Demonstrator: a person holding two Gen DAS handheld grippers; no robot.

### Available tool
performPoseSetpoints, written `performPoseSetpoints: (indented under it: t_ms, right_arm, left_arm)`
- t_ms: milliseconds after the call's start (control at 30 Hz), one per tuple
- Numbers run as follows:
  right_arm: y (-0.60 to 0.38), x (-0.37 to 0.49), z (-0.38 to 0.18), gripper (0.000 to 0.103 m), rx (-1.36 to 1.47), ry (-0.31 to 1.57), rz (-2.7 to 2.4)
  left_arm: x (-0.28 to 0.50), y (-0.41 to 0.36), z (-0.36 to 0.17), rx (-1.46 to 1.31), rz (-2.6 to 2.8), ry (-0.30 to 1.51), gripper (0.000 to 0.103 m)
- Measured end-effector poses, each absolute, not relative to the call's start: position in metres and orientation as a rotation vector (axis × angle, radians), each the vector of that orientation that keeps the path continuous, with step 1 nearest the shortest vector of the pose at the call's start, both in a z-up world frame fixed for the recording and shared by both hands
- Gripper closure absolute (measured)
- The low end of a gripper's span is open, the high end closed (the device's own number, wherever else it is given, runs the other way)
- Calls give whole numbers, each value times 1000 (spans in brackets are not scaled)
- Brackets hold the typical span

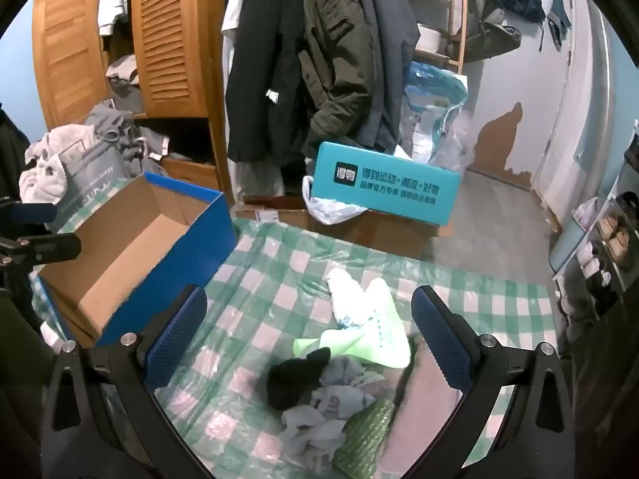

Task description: Organize soft objects

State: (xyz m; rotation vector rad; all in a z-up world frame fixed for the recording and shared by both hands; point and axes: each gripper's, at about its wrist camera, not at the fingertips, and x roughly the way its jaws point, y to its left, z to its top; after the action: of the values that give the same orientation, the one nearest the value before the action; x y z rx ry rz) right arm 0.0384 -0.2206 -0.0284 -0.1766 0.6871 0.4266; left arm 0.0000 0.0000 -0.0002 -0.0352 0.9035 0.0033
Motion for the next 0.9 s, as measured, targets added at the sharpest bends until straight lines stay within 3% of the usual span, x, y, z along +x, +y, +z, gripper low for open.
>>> performPoseSetpoints:
  t_ms: [900]
  right_arm:
    - [-223,42,-32,2,-173,708,418]
  left_arm:
    - [-1,5,-5,-77,-14,907,14]
